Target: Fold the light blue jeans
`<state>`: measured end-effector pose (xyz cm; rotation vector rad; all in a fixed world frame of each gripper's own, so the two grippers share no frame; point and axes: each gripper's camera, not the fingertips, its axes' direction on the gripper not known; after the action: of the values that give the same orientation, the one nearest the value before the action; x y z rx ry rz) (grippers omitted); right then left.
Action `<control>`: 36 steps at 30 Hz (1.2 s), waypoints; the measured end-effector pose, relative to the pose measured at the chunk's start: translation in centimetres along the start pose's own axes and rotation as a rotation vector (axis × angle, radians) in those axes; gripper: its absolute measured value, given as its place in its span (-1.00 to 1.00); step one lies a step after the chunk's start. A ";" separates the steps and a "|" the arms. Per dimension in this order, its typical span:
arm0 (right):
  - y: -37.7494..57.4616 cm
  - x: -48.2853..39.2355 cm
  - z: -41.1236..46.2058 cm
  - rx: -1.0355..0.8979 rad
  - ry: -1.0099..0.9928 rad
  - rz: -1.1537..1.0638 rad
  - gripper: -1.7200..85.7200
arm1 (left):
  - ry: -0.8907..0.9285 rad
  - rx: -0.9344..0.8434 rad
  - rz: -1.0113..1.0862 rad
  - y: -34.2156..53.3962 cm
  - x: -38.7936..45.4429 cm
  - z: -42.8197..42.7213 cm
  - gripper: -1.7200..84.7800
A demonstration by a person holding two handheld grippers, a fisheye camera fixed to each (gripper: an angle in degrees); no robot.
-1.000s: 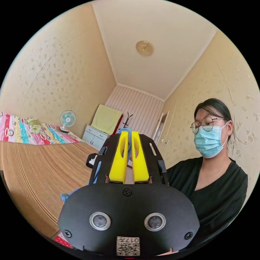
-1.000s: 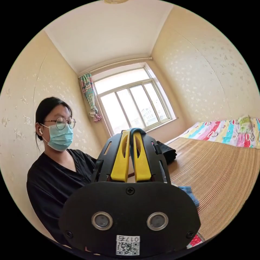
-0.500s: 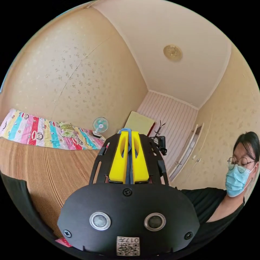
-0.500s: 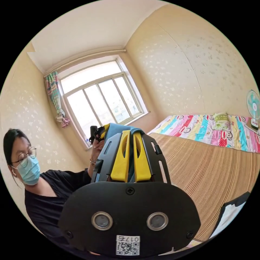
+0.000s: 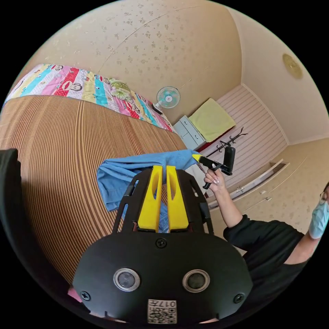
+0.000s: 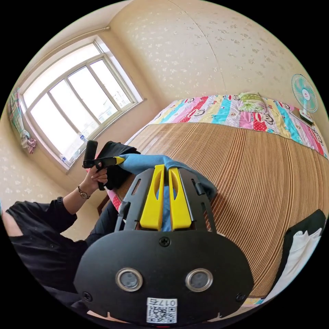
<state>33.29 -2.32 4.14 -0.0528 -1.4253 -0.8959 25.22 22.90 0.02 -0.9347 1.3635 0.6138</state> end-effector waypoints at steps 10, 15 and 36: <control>24.9 5.7 4.9 -0.263 -0.018 0.315 -0.81 | -0.028 -0.138 -0.277 19.1 -4.4 5.5 -0.77; 22.0 9.9 2.1 -0.069 -0.093 0.385 -0.69 | -0.032 -0.037 -0.344 15.5 -7.1 4.0 -0.62; 21.8 12.9 3.6 -0.172 -0.613 0.508 -0.78 | 0.261 -0.232 -0.465 16.9 -7.9 4.8 -0.80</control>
<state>41.08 8.11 26.21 -0.8429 -1.7731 -0.5893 12.64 36.95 4.13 -1.5075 1.2532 0.3016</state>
